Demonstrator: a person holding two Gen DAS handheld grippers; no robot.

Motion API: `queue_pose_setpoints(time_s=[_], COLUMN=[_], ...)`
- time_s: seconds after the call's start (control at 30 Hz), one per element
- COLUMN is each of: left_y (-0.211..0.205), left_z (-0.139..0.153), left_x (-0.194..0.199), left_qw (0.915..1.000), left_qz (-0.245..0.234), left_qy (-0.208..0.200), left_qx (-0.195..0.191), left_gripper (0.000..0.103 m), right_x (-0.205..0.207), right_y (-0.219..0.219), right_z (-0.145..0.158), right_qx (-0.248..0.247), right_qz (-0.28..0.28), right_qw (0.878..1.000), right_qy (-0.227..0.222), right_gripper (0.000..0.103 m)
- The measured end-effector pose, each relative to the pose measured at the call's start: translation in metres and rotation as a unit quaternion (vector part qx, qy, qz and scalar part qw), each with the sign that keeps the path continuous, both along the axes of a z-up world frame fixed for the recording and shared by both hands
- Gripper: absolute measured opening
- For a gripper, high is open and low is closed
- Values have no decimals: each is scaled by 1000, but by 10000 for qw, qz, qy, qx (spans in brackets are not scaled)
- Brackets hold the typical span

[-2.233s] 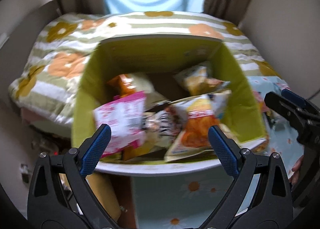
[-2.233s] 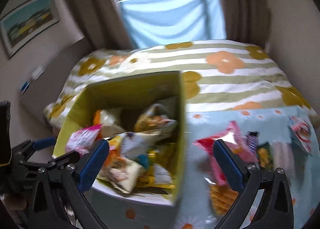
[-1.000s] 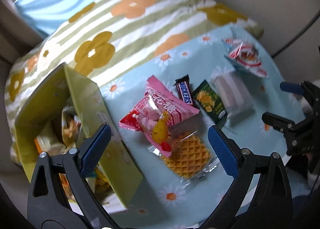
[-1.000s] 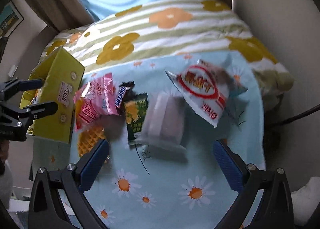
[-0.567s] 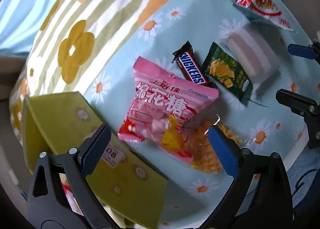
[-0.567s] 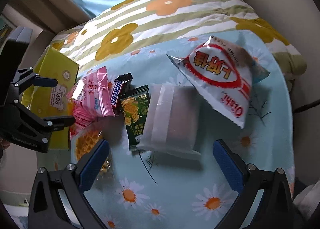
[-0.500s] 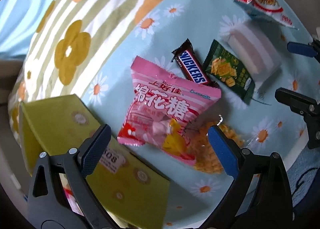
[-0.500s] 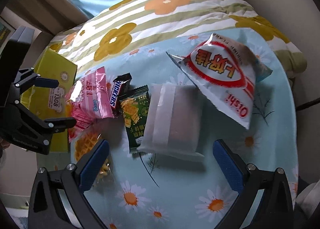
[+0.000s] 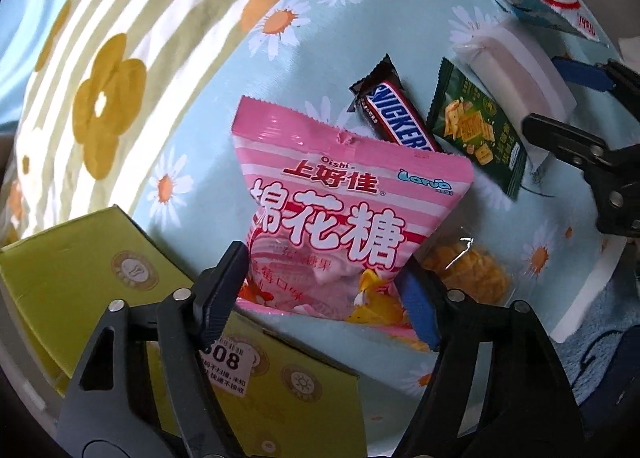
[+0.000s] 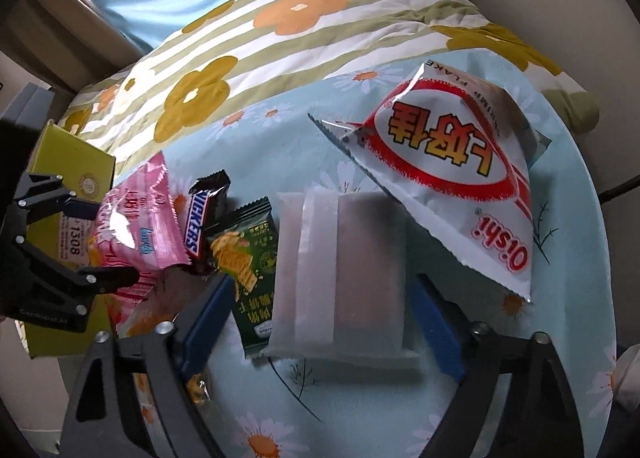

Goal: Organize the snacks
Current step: 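Grasp the pink marshmallow bag with the left tool while the right tool grasps the white pouch, then carry the marshmallow bag over the box and open the left tool while the right tool carries the pouch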

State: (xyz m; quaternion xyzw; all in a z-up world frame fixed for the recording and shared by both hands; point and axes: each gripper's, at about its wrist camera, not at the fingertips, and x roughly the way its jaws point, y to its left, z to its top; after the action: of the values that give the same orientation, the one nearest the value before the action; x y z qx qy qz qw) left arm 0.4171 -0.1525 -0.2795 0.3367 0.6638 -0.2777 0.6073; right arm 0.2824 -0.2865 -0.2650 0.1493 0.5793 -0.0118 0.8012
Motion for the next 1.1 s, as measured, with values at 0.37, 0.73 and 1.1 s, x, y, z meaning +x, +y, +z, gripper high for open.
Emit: queue_pose_setpoints(time_s=[0.37, 0.73, 1.1], left_y=[11, 20, 21], left_z=[2, 24, 63], left_x=[8, -1, -14], left_qw=[9981, 9912, 9793], left_qz=[455, 973, 1468], left_qy=[-82, -205, -455], left_qx=[-416, -873, -1317], left_gripper=[59, 59, 59], right_x=[6, 6, -13], right_y=[1, 2, 3], right_z=[-5, -13, 11], right_qx=[-203, -405, -137], right_qz=[-49, 61, 222], right_qw=[9998, 9992, 9995], right_qy=[28, 26, -175], right_gripper=[70, 59, 58])
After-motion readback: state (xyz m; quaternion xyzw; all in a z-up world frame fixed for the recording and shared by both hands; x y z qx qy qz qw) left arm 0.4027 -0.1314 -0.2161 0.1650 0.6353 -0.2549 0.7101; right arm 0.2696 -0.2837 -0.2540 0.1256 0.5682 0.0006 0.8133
